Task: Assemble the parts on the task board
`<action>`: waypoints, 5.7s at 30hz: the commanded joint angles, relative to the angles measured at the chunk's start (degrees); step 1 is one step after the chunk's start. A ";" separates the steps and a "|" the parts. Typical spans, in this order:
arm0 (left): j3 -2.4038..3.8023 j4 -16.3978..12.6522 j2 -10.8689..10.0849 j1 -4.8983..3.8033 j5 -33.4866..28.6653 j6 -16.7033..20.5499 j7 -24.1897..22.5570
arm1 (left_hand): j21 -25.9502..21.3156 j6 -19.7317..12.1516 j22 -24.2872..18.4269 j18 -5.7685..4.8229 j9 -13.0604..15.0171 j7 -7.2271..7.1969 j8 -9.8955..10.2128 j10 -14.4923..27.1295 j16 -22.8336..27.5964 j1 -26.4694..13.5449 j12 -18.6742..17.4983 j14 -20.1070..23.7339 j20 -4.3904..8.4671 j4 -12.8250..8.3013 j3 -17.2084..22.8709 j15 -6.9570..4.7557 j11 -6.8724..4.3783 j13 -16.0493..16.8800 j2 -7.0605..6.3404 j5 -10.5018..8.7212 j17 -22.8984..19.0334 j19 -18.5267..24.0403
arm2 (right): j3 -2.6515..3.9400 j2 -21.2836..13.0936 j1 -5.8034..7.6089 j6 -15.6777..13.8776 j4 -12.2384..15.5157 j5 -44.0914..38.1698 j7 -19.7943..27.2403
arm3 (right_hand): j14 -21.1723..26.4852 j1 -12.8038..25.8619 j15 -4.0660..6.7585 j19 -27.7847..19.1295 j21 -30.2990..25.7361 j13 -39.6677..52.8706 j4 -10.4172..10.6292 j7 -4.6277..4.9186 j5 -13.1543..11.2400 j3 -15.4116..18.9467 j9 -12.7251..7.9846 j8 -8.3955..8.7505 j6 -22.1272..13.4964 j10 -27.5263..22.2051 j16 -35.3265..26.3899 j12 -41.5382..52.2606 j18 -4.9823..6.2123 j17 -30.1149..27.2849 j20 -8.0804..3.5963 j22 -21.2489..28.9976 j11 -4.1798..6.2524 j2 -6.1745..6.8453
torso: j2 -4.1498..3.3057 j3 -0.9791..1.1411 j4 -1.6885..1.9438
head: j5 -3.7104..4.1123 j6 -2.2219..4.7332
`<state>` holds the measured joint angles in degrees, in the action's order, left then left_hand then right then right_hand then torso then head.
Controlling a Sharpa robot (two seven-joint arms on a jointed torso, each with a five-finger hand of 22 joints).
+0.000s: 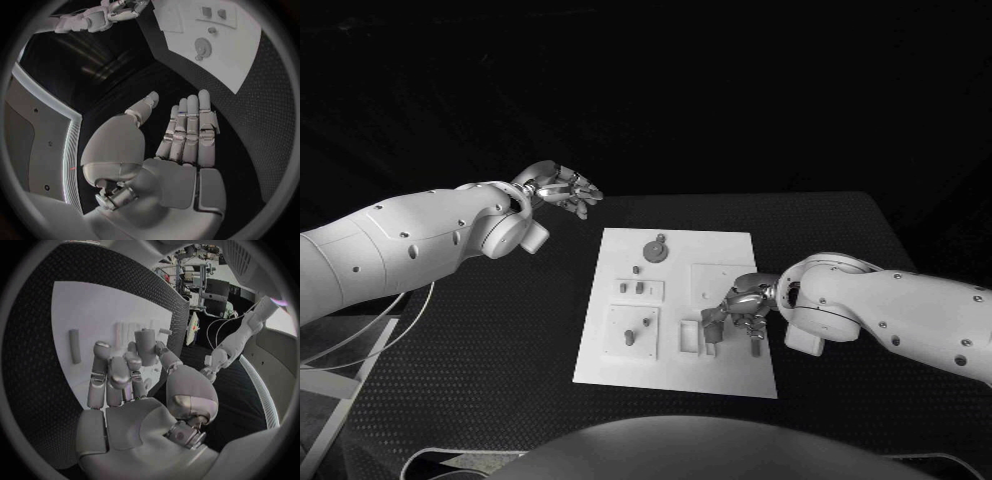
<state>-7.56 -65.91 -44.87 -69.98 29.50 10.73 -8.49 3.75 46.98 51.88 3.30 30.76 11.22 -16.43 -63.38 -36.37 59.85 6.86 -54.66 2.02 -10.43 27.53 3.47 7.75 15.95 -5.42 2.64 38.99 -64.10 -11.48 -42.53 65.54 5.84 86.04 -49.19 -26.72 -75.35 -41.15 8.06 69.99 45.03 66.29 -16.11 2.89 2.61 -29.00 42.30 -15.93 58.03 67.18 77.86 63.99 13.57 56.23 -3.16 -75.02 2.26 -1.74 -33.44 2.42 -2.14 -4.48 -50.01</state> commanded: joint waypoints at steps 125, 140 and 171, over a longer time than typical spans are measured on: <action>0.03 -0.16 0.02 -0.04 -0.33 -1.09 -0.24 | 0.26 -0.44 -0.19 0.61 -0.12 -0.15 -0.28 0.51 0.72 -0.13 0.38 -0.49 0.08 0.49 -0.11 0.06 0.07 -0.18 0.17 0.23 0.53 -0.41 | -2.19 4.48 -1.64 -3.16 -4.43 -2.69 0.02 | 0.74 7.03 -0.38 -0.14 -0.96 -0.75 3.98 2.05 0.15 -3.78 0.38 3.21 -0.47 -1.08 0.19 -0.70 1.43 -2.16 0.12 -0.83 -0.75 5.58 | -0.03 0.06 -0.06 | -0.66 0.01; 0.02 -0.25 -0.07 -0.04 -0.33 -0.83 -0.35 | 0.27 -0.44 -0.20 0.61 -0.12 -0.15 -0.29 0.52 0.76 -0.11 0.40 -0.50 0.08 0.50 -0.12 0.06 0.07 -0.19 0.16 0.23 0.58 -0.41 | -1.56 -2.53 2.70 1.06 -0.49 -4.45 0.81 | 0.48 4.91 0.10 0.45 -0.55 -0.84 1.70 1.43 0.15 -3.78 1.34 2.03 1.66 -0.12 0.83 -0.18 1.43 -2.09 -0.03 -0.99 -0.19 3.83 | 0.02 0.12 -0.26 | 0.63 0.01; 0.00 -0.43 -0.22 -0.04 -0.33 -0.98 -0.27 | 0.28 -0.41 -0.22 0.61 -0.12 -0.16 -0.32 0.51 0.83 -0.07 0.45 -0.54 0.09 0.53 -0.15 0.05 0.06 -0.22 0.12 0.23 0.69 -0.42 | -1.99 -5.53 -0.54 3.92 -2.11 -16.49 -3.41 | 0.55 2.91 0.59 0.52 -0.36 -1.10 -0.35 0.85 0.15 -2.54 2.71 1.11 2.90 0.62 1.32 -0.07 1.43 -2.20 0.01 -0.98 0.36 2.59 | -0.06 0.15 -0.20 | 1.55 0.01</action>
<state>-7.58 -66.27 -45.10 -69.99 29.46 10.20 -8.32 3.75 46.98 51.73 3.27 30.70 11.23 -16.43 -63.38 -35.71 59.85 7.06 -54.66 2.13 -10.28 27.38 3.47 7.75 15.81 -5.43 2.65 39.60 -64.21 -13.46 -48.19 65.18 8.86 84.07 -63.42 -29.46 -74.79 -37.74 8.33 70.40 44.33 65.26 -16.45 3.22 2.44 -31.88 44.96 -14.63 59.93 67.40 78.93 63.73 13.85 54.10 -2.96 -75.02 2.44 0.76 -33.46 2.60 -2.38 -2.88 -50.01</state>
